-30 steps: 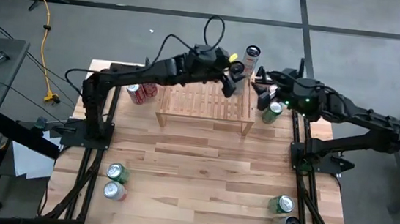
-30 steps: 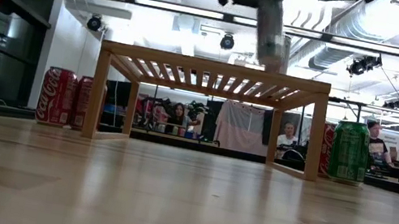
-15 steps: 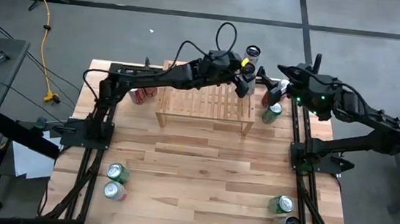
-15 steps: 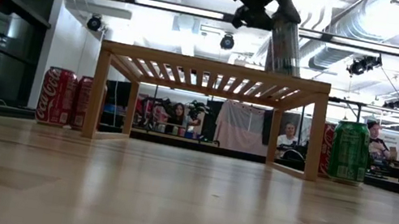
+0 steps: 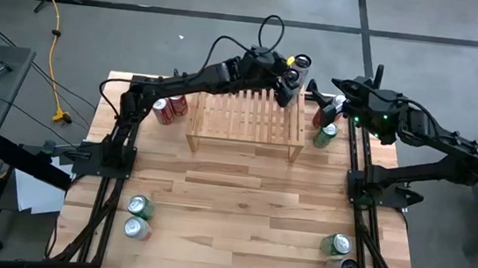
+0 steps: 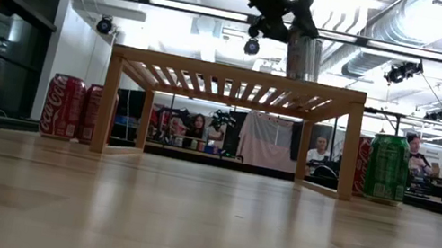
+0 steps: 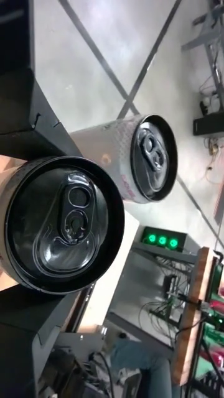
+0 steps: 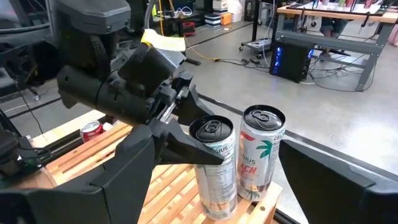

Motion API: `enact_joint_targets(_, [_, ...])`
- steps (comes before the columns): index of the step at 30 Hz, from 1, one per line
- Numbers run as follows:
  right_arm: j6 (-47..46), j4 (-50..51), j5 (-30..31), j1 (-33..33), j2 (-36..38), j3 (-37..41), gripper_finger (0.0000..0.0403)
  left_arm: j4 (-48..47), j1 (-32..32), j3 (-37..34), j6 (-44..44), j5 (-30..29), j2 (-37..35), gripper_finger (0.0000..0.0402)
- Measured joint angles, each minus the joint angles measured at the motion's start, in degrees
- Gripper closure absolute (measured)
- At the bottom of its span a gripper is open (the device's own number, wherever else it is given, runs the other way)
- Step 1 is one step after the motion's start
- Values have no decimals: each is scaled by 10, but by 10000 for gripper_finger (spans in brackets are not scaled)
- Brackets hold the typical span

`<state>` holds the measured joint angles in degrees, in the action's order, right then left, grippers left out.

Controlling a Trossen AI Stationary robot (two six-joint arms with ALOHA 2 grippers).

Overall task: Place canned beverage on shelf
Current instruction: Put the top white pink soda can on the shelf aligned with the other white pink soda can

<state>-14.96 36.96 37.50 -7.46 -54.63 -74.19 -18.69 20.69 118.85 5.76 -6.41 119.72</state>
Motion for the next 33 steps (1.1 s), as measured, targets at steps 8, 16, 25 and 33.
enact_joint_targets(8, [-6, 0, 0, 0, 0, 0, 73, 1, 6, 0, -10, 40, 0, 141])
enact_joint_targets(16, [-15, 1, 0, 0, 0, 0, 73, 11, 3, -9, -30, 39, 0, 116])
enact_joint_targets(25, [-15, 1, -5, 0, 0, 0, 73, 31, 3, -9, -47, 40, -1, 110])
enact_joint_targets(33, [-15, 1, -6, 0, 0, 0, 73, 28, 3, -9, -62, 39, -1, 82])
